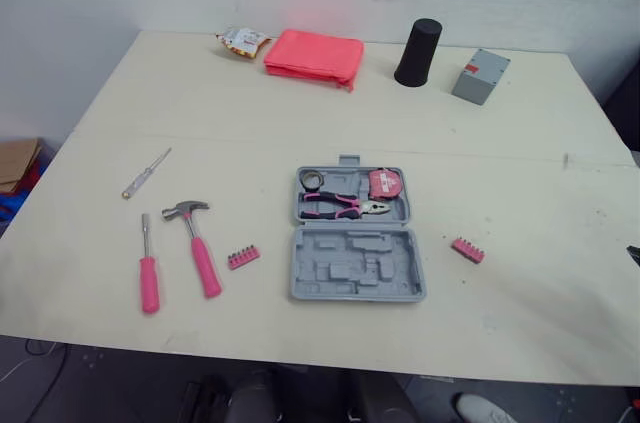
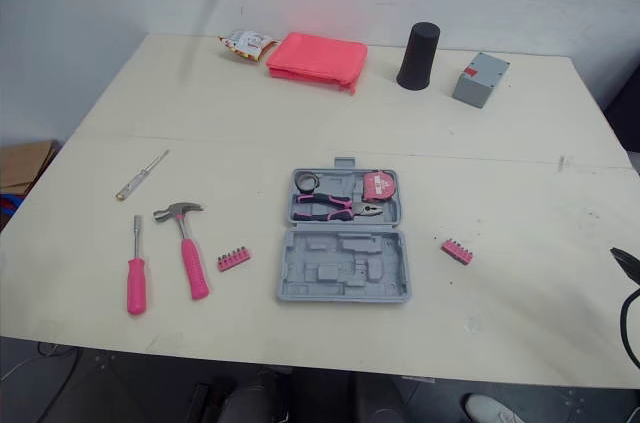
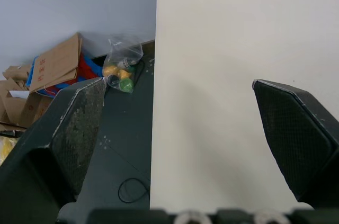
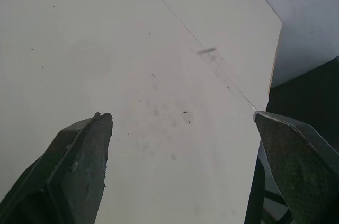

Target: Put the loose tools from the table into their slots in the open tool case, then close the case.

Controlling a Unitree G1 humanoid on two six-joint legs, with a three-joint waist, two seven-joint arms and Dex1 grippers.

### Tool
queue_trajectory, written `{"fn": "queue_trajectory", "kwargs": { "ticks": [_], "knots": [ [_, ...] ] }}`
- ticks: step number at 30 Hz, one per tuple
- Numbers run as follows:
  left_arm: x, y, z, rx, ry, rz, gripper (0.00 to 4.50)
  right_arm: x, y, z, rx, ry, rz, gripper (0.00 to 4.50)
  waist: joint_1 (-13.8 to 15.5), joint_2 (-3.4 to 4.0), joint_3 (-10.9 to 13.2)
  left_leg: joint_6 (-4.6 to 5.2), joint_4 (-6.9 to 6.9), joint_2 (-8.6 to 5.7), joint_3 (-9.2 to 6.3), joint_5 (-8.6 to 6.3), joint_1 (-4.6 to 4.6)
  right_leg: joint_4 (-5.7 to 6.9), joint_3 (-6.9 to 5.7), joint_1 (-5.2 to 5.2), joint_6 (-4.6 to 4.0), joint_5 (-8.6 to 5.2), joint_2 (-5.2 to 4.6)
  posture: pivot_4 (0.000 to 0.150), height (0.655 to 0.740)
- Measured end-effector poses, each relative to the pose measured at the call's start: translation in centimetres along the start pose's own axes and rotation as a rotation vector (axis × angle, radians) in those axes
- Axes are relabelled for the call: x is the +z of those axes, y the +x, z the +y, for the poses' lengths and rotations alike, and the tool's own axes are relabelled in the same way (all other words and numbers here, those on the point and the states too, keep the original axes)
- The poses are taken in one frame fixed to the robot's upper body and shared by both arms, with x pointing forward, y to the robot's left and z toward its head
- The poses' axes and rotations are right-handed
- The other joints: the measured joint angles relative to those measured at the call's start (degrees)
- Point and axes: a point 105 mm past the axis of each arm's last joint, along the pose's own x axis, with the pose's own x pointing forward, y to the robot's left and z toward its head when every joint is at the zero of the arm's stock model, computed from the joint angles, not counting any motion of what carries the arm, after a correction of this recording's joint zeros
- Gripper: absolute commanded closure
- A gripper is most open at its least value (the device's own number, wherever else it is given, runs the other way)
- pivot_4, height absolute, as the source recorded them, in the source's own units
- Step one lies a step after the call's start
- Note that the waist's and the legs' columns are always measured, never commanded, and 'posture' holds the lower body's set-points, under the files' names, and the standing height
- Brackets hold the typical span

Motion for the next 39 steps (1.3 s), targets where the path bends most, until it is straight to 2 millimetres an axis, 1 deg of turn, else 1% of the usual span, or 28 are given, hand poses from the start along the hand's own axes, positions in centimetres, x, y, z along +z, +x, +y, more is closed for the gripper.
{"fn": "queue_trajectory", "kwargs": {
  "ticks": [2,3,5,6,8,11,12,13,14,16,17,18,19,20,21,22,23,24,25,26,29,32,39],
  "knots": [
    [0.2,0.1,-0.1,-0.008,-0.002,-0.009,0.02,0.0,0.0,0.0,0.004,0.006,-0.003,0.0,0.0,0.0,0.0,0.0,0.0,0.0,0.0,0.0,0.0,0.0,0.0,0.0,0.0,0.0,0.0,0.15,0.74],
    [1.2,0.7,-0.9,-0.05,-0.009,-0.061,0.02,0.3,0.2,0.3,0.02,0.032,-0.023,0.0,0.0,0.0,0.0,-0.02,0.0,0.0,-0.01,-0.01,0.01,0.0,-0.01,0.04,0.0,0.0,0.0,0.15,0.74],
    [4.3,2.5,-3.6,-0.184,-0.003,-0.207,0.02,2.1,1.6,1.5,0.09,0.063,-0.106,0.0,0.2,0.0,0.0,-0.11,0.06,0.0,-0.04,-0.03,0.02,0.09,-0.03,0.09,0.01,0.03,-0.01,0.15,0.74],
    [5.5,2.9,-4.9,-0.245,0.01,-0.251,0.02,3.1,2.2,2.2,0.132,0.062,-0.143,0.0,0.2,0.0,0.0,-0.09,0.06,0.0,-0.04,0.0,-0.01,0.11,-0.02,0.07,0.02,0.05,-0.01,0.15,0.74],
    [7.3,3.0,-7.4,-0.389,0.035,-0.279,0.02,5.1,2.9,3.3,0.205,0.069,-0.201,0.0,0.2,0.0,0.0,0.07,0.04,0.01,-0.06,0.08,-0.05,0.07,-0.02,0.04,0.03,0.04,0.01,0.15,0.74],
    [10.5,3.4,-13.0,-0.619,0.088,-0.318,0.02,7.8,4.1,6.4,0.353,0.081,-0.269,0.0,0.2,0.01,0.0,0.06,0.05,0.03,-0.06,0.05,-0.09,0.02,0.02,0.04,0.1,-0.02,0.08,0.15,0.74],
    [11.6,3.6,-15.3,-0.691,0.1,-0.341,0.02,8.8,4.7,7.8,0.407,0.081,-0.293,0.0,0.3,0.02,0.0,0.07,0.08,0.01,-0.05,0.05,-0.1,0.03,0.05,0.04,0.12,-0.02,0.08,0.15,0.74],
    [12.2,3.6,-17.1,-0.746,0.106,-0.354,0.02,9.6,5.1,8.7,0.444,0.085,-0.315,0.0,0.3,0.03,0.0,0.09,0.12,0.0,-0.04,0.06,-0.11,0.04,0.07,0.04,0.14,-0.02,0.08,0.15,0.74],
    [13.2,3.8,-19.5,-0.806,0.095,-0.373,0.02,10.3,5.6,9.8,0.488,0.092,-0.327,0.0,0.4,0.03,0.0,0.11,0.16,-0.02,-0.04,0.07,-0.12,0.05,0.1,0.04,0.17,0.0,0.1,0.15,0.74],
    [14.3,3.9,-22.2,-0.878,0.084,-0.383,0.55,10.9,6.1,10.7,0.533,0.096,-0.327,0.54,0.6,0.03,0.0,0.12,0.19,-0.02,-0.04,0.08,-0.13,0.04,0.12,0.05,0.2,0.02,0.14,0.15,0.74],
    [15.3,4.2,-24.2,-0.921,0.091,-0.394,0.87,11.4,6.6,11.5,0.561,0.09,-0.335,0.9,0.7,0.03,0.0,0.12,0.23,-0.02,-0.04,0.09,-0.12,0.05,0.15,0.06,0.22,0.03,0.16,0.15,0.74],
    [15.7,4.1,-25.0,-0.938,0.093,-0.403,1.28,11.7,6.7,11.9,0.573,0.087,-0.345,1.38,0.7,0.03,0.0,0.12,0.25,-0.01,-0.03,0.1,-0.13,0.05,0.17,0.04,0.23,0.03,0.19,0.15,0.74],
    [16.2,4.5,-26.4,-0.958,0.101,-0.404,1.6,11.9,7.2,12.6,0.596,0.082,-0.34,1.73,0.8,0.03,0.0,0.0,0.26,-0.01,-0.02,0.15,-0.11,0.05,0.2,0.06,0.23,0.03,0.22,0.15,0.74],
    [16.4,4.6,-26.7,-0.961,0.103,-0.405,1.91,11.9,7.3,12.9,0.604,0.081,-0.337,2.08,0.9,0.03,0.0,-0.04,0.26,-0.01,-0.01,0.17,-0.12,0.04,0.21,0.04,0.23,0.03,0.23,0.15,0.74],
    [16.7,5.0,-27.6,-0.973,0.113,-0.402,2.35,11.9,7.8,13.4,0.614,0.069,-0.33,2.57,0.9,0.03,0.0,-0.09,0.26,-0.01,0.01,0.21,-0.12,0.05,0.24,0.03,0.23,0.04,0.26,0.15,0.74],
    [17.1,5.3,-28.9,-0.994,0.13,-0.402,2.74,12.1,8.5,13.8,0.619,0.054,-0.323,3.01,1.1,0.03,0.0,-0.16,0.3,-0.01,0.04,0.25,-0.11,0.05,0.27,0.03,0.24,0.04,0.27,0.15,0.74],
    [17.5,5.5,-30.2,-1.018,0.14,-0.409,3.25,12.2,9.0,14.3,0.625,0.038,-0.321,3.53,1.2,0.03,0.0,-0.17,0.32,-0.02,0.09,0.25,-0.12,0.07,0.32,-0.01,0.24,0.04,0.28,0.15,0.74],
    [17.8,5.7,-31.3,-1.035,0.141,-0.409,3.66,12.2,9.4,14.6,0.629,0.012,-0.312,3.99,1.4,0.03,0.0,-0.18,0.34,-0.01,0.13,0.25,-0.12,0.06,0.36,-0.01,0.25,0.04,0.3,0.15,0.74],
    [18.1,6.0,-32.4,-1.044,0.139,-0.4,4.29,12.1,10.0,14.9,0.633,-0.02,-0.289,4.5,1.6,0.03,0.0,-0.18,0.38,-0.01,0.16,0.25,-0.14,0.05,0.39,-0.04,0.28,0.03,0.31,0.15,0.74],
    [18.1,6.2,-32.9,-1.053,0.142,-0.387,4.44,12.1,10.3,15.0,0.635,-0.046,-0.283,4.5,1.6,0.03,0.0,-0.18,0.42,0.02,0.18,0.25,-0.16,0.06,0.43,-0.06,0.29,0.02,0.32,0.15,0.74],
    [17.6,6.4,-34.1,-1.077,0.16,-0.347,4.44,12.0,11.1,15.4,0.633,-0.079,-0.266,4.5,1.6,0.03,0.0,-0.22,0.49,0.08,0.32,0.23,-0.15,0.05,0.56,-0.07,0.34,-0.01,0.38,0.15,0.74],
    [16.5,6.8,-35.1,-1.074,0.176,-0.269,4.44,12.2,12.2,16.6,0.651,-0.1,-0.258,4.5,1.6,0.04,0.0,-0.23,0.54,0.14,0.39,0.22,-0.15,0.07,0.65,-0.11,0.34,-0.02,0.42,0.15,0.74],
    [17.2,6.6,-37.4,-1.108,0.144,-0.262,4.44,13.1,13.0,18.6,0.683,-0.101,-0.282,4.5,2.0,0.04,0.0,-0.16,0.75,0.12,0.36,0.16,-0.15,0.13,0.63,-0.02,0.35,-0.01,0.39,0.15,0.74]
  ]
}}
